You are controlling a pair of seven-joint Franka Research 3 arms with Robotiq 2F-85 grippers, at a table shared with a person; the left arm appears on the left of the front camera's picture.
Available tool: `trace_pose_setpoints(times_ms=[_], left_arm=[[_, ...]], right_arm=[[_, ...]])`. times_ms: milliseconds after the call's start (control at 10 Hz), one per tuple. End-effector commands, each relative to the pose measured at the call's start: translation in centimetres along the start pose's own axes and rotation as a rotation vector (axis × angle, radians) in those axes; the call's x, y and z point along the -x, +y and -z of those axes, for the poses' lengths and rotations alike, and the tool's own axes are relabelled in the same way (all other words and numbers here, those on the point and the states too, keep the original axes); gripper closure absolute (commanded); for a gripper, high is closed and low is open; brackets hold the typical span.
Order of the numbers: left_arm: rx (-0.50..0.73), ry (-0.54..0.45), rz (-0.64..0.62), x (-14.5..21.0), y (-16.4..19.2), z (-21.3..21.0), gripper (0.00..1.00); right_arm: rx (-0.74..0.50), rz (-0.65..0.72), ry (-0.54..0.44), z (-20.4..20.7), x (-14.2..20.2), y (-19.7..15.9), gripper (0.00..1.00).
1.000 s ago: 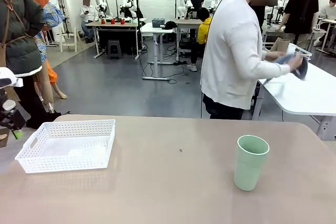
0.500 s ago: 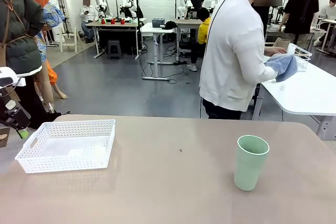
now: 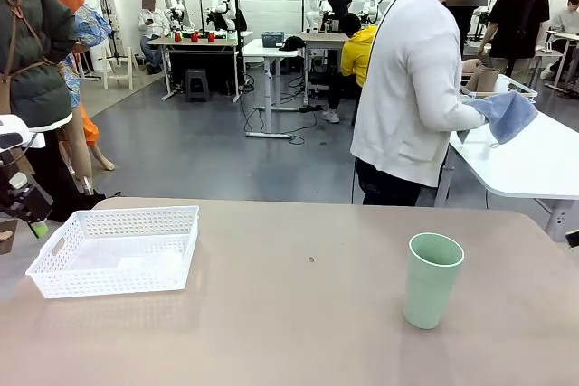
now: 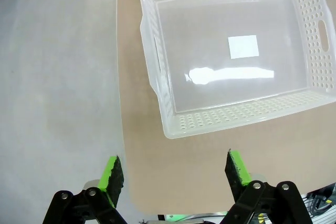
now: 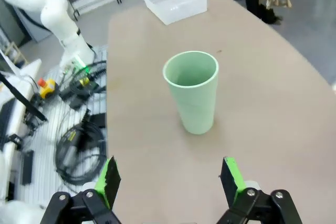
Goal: Clean and organize the cups into the basket.
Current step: Pick up the Organizing basket and move it to the center of the table, then pick up the Reusable plastic cup from the right side of the table and place it inside the Organizing basket.
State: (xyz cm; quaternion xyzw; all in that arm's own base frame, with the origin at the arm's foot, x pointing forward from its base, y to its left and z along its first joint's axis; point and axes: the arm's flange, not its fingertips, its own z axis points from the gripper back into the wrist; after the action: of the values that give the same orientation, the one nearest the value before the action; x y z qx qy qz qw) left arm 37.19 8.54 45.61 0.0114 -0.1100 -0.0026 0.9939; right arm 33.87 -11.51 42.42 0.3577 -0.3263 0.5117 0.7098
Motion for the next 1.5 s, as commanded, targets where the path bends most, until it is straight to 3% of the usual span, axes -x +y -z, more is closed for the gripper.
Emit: trace_pose_setpoints(times_ms=[0,200,500,700,800,1200,1400], left_arm=[[-0.001,0.012,0.008,-1.8,-0.5,0.8,0.0],[-0.01,0.076,0.006,-2.4,-1.7,2.5,0.0],[-0.013,0.171,0.015,-2.7,-3.3,4.7,0.0],[-0.09,0.126,-0.031,-2.0,-3.3,4.4,0.0],[0.002,0.155,0.025,-2.1,-3.2,5.5,0.0],[0.002,0.155,0.025,-2.1,-3.2,5.5,0.0],[-0.033,0.125,-0.025,-2.1,-2.2,5.5,0.0]], right_arm=[[0.064,-0.167,0.012,3.0,0.7,-3.0,0.0],[0.05,-0.223,0.033,5.1,0.1,-4.9,0.0],[-0.073,-0.234,0.049,9.3,-0.8,-6.7,0.0],[-0.023,-0.183,0.015,9.3,-1.0,-6.0,0.0],[-0.074,-0.227,0.067,9.8,-0.7,-5.9,0.0],[-0.071,-0.218,0.059,10.0,-0.7,-6.1,0.0],[-0.131,-0.3,-0.004,12.6,0.2,-7.2,0.0]])
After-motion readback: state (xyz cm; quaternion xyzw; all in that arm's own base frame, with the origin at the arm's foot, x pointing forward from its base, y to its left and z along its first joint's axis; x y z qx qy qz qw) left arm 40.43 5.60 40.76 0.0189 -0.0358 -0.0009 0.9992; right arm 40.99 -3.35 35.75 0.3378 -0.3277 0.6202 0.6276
